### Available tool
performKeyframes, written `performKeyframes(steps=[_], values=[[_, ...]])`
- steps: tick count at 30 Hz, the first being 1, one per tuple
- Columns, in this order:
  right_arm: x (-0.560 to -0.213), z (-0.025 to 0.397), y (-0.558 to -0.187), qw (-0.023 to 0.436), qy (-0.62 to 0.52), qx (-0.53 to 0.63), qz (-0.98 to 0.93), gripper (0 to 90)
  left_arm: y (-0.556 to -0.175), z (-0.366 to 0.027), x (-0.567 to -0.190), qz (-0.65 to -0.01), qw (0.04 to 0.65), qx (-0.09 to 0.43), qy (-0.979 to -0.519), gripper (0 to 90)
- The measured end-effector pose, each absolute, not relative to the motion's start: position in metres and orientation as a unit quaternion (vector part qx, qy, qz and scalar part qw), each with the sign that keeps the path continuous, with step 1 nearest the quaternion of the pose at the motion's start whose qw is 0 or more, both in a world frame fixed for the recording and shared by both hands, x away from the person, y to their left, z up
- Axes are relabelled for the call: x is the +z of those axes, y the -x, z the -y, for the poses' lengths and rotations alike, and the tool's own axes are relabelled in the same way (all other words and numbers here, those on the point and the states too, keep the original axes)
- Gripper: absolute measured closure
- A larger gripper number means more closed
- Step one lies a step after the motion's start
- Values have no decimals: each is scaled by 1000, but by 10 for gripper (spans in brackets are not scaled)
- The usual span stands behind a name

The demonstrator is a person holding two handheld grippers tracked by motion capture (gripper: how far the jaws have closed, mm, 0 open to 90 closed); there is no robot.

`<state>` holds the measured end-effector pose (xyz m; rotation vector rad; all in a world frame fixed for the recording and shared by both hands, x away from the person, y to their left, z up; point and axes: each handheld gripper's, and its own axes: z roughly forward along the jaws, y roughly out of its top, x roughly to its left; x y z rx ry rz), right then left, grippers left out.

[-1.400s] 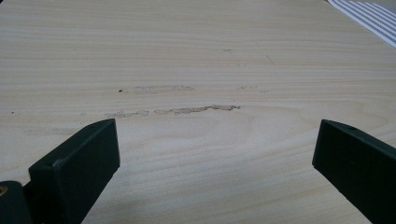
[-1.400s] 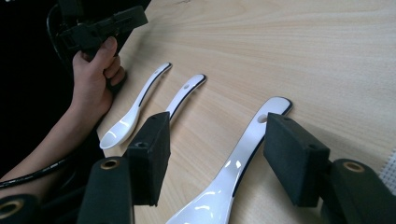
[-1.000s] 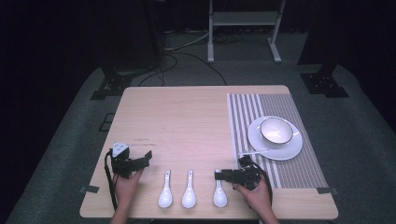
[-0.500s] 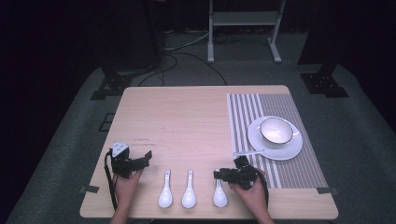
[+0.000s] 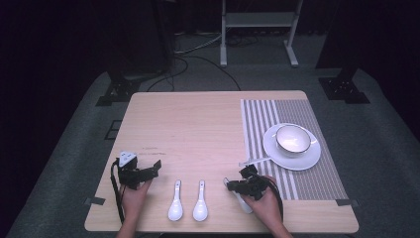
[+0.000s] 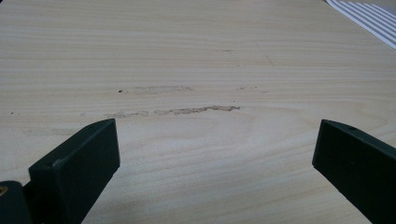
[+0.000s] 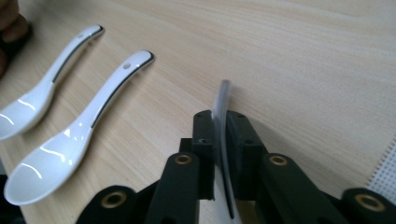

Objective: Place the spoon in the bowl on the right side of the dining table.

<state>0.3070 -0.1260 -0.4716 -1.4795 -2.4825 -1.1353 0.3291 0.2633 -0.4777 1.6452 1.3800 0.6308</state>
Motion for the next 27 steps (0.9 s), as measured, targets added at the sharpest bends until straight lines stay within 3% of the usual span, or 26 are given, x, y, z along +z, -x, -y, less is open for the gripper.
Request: performKeyframes(steps=[5,17,27], values=[[-461,129,-304,9,468,-359,807,852,-329,-263,-478,-554,436,254,-662,0],[-450,168,-299,86,486,-466,734,851,-329,-263,-478,-554,436,254,-662,0],[-441,201,-296,97,502,-522,683,851,-329,-263,-478,-554,435,256,-662,0]])
